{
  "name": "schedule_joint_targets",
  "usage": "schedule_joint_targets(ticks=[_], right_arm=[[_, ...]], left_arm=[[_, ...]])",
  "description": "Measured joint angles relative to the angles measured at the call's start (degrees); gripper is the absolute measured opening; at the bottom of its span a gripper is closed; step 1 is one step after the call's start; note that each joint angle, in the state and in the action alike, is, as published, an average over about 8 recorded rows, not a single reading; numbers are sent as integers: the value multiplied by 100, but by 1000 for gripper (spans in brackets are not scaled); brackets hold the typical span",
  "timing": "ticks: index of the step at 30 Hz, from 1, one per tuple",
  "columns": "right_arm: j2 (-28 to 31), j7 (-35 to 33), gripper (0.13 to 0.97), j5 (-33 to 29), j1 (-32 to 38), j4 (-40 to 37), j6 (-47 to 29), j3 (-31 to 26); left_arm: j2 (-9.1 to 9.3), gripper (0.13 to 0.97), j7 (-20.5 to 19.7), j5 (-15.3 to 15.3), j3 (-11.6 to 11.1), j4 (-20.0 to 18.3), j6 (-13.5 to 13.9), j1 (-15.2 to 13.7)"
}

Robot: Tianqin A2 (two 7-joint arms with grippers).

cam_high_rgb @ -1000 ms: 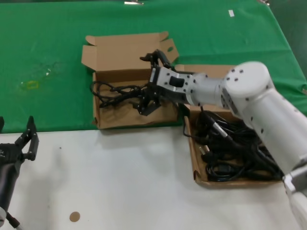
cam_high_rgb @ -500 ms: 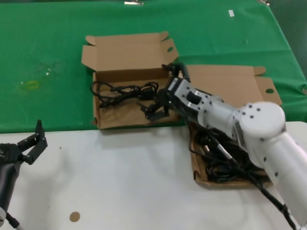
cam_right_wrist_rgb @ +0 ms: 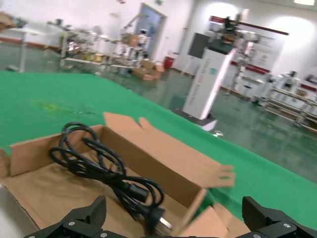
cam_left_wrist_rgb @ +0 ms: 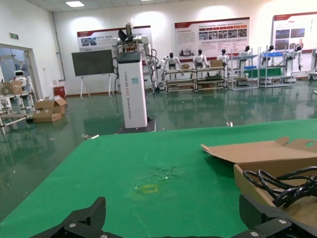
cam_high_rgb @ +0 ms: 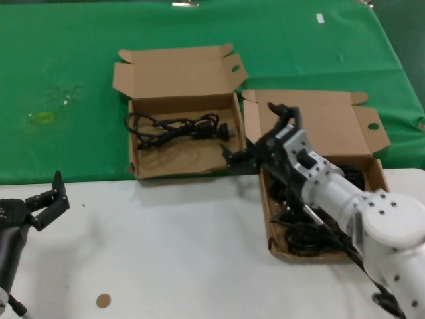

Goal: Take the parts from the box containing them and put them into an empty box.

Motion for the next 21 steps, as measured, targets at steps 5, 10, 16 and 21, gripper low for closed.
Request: schedule_joint_targets(ticks=[5, 10, 16, 21], right_arm=[[96, 240, 966, 172, -527, 531, 316, 193], [190, 475, 966, 341, -1042, 1050, 625, 381], [302, 756, 966, 543, -1658, 1670, 994, 607], [396, 992, 966, 712, -2173, 2189, 1302, 796]], left_arm=[[0, 916, 0, 0, 0, 0, 0, 0], [0, 950, 0, -1, 0, 0, 0, 0], [0, 963, 0, -1, 0, 0, 0, 0], [0, 966, 0, -1, 0, 0, 0, 0]])
